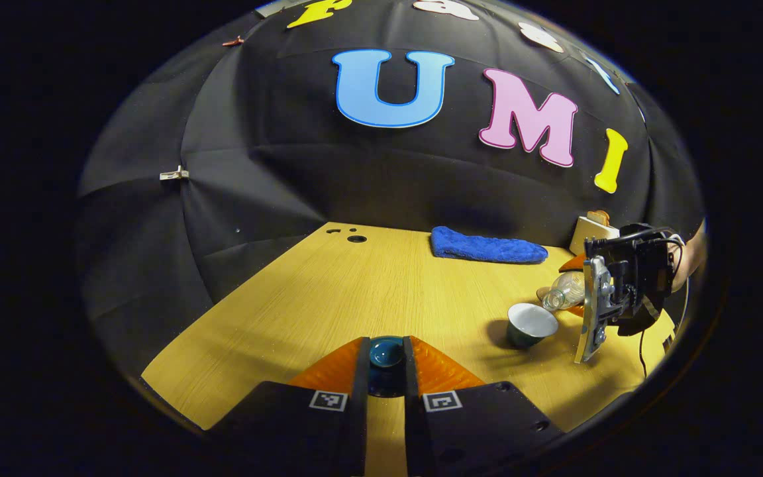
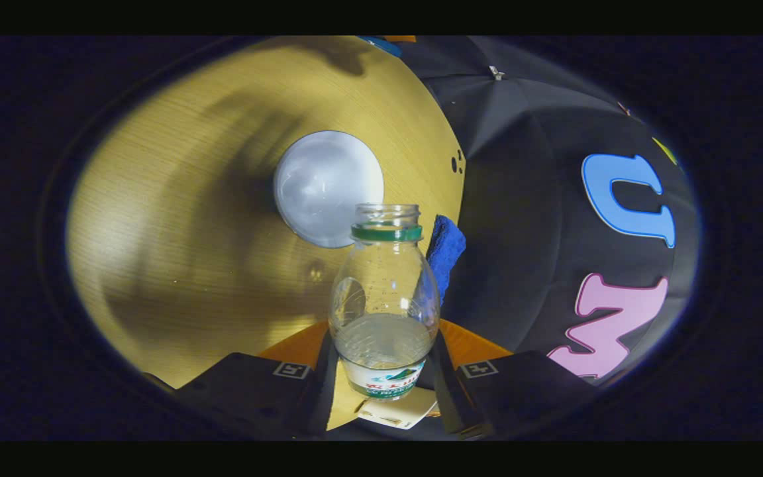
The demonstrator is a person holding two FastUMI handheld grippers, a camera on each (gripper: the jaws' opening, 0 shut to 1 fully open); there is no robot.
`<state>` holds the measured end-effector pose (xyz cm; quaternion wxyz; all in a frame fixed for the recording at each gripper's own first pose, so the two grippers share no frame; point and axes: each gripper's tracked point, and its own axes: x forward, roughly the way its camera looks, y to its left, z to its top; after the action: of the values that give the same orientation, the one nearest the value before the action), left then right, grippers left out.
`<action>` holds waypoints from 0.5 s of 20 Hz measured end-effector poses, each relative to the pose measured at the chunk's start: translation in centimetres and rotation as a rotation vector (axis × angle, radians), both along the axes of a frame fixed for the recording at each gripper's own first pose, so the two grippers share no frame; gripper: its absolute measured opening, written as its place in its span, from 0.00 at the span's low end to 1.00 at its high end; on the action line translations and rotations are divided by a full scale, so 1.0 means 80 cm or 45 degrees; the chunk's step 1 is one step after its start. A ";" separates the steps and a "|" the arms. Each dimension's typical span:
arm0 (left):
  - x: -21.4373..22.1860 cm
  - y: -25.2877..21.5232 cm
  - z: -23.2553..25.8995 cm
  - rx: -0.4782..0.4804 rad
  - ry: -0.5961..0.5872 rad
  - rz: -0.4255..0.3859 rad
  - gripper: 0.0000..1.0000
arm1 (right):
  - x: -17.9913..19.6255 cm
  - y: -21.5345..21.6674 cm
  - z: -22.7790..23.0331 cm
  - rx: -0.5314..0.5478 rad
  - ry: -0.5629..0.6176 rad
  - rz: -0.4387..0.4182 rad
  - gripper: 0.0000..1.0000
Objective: Open the teacup lid with one hand, grasp the water bottle and pour water into the teacup with the other hand; after pouring, place the water bottle on the coaster and then close the teacup lid.
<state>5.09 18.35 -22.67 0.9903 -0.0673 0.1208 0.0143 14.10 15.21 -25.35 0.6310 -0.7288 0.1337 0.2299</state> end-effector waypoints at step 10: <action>-0.003 0.004 0.002 -0.007 -0.005 0.019 0.24 | 0.005 0.006 0.013 -0.125 -0.051 0.115 0.66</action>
<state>4.81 18.66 -22.48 0.9902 -0.0709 0.1185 0.0212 14.51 15.68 -24.35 0.5861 -0.7686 0.0991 0.2365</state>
